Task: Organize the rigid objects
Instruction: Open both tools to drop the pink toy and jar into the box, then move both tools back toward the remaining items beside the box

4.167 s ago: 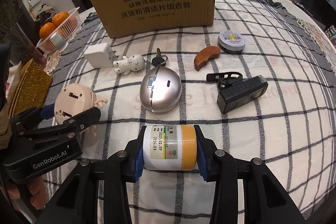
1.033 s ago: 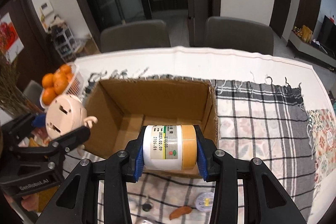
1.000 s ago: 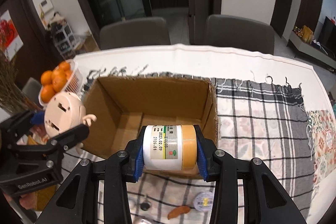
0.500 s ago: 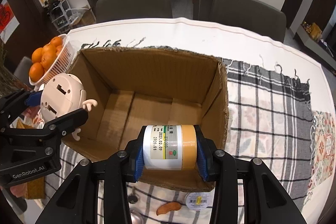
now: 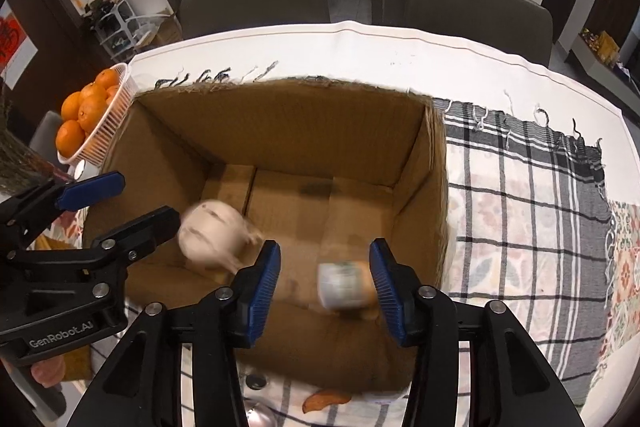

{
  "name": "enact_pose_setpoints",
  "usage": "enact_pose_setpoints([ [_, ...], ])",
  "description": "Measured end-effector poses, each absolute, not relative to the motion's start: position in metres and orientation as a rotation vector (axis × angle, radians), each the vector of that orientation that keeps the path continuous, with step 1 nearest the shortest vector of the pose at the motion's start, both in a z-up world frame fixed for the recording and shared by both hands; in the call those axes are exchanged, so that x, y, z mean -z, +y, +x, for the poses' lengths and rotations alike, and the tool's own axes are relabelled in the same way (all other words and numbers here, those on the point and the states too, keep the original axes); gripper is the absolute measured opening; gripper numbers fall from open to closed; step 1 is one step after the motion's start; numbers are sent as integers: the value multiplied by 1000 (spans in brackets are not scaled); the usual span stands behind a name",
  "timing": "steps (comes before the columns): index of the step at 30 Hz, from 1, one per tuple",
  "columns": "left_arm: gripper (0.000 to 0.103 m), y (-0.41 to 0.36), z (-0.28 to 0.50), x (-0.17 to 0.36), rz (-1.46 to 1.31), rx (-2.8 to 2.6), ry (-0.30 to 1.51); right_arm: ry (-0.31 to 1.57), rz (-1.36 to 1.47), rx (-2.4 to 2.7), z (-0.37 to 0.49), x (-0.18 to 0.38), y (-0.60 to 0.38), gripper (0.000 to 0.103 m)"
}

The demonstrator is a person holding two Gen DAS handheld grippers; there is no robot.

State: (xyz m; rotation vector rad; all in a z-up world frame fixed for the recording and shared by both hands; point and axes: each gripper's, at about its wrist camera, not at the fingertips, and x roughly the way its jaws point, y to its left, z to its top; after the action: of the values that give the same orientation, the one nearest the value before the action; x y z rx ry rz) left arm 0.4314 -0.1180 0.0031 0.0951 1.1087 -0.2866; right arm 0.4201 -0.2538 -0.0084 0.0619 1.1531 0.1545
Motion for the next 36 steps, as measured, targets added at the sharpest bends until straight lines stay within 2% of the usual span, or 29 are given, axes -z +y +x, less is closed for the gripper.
enact_pose_setpoints([
  [22, 72, -91, 360, -44, 98, 241, 1021, 1063, 4, -124, 360, -41, -239, 48],
  [27, 72, -83, 343, -41, 93, 245, 1023, 1062, -19, -106, 346, -46, -233, 55],
  [36, 72, -73, 318, -25, 138, 249, 1049, 1109, -69, -106, 325, -36, -222, 55],
])
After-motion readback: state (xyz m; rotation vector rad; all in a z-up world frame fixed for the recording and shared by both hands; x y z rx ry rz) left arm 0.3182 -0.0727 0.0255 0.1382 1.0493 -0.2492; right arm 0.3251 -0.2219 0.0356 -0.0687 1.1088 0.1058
